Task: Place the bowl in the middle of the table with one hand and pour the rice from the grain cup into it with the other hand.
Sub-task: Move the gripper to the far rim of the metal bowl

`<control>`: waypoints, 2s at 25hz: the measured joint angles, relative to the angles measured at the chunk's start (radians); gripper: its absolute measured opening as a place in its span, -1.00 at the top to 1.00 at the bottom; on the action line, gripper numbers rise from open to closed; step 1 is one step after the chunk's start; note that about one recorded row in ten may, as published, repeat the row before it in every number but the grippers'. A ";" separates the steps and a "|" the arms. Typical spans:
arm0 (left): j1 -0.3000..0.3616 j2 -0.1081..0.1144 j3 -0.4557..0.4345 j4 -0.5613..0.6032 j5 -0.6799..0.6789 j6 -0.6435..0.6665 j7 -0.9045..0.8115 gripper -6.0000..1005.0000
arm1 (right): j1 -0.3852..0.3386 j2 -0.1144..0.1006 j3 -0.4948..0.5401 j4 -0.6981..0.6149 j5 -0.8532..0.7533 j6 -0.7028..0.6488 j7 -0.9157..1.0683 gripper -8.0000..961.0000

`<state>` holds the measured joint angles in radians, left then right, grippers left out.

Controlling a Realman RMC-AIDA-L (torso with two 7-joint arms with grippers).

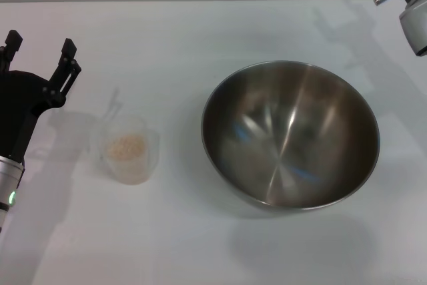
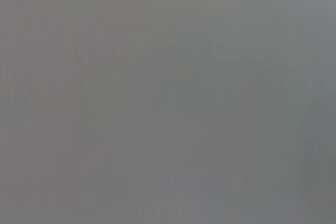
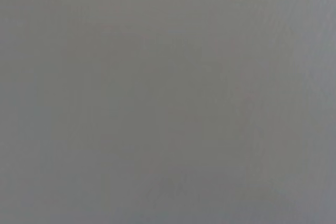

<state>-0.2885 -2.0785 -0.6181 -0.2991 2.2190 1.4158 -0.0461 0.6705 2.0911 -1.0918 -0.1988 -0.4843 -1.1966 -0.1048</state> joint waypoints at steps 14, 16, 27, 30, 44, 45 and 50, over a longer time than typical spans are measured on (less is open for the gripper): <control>-0.013 0.000 0.000 0.000 0.000 -0.006 0.000 -0.72 | 0.021 0.000 0.000 -0.019 0.000 0.037 -0.054 -0.44; -0.014 0.000 0.000 0.000 0.000 -0.006 0.000 -0.72 | 0.029 0.001 -0.008 -0.055 0.000 0.094 0.005 -0.44; -0.011 0.000 -0.007 0.004 -0.005 -0.011 0.000 -0.72 | -0.100 -0.010 -0.503 -0.661 -0.056 0.820 0.721 -0.44; -0.015 0.001 -0.008 0.009 -0.006 -0.011 0.000 -0.72 | -0.152 -0.008 -0.655 -0.852 -0.072 1.062 0.758 -0.43; -0.032 0.005 -0.020 0.020 -0.007 -0.013 0.000 -0.72 | -0.105 -0.011 -0.625 -1.358 0.692 1.998 0.205 -0.40; -0.032 0.005 -0.020 0.020 -0.007 -0.013 0.000 -0.72 | -0.091 -0.012 -0.583 -1.378 0.760 2.082 0.142 -0.40; -0.040 0.004 -0.026 0.025 -0.007 -0.013 -0.001 -0.72 | -0.019 -0.013 -0.410 -1.406 0.888 2.449 -0.055 -0.39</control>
<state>-0.3286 -2.0749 -0.6442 -0.2741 2.2119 1.4033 -0.0466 0.6517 2.0776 -1.5022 -1.6048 0.4036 1.2527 -0.1600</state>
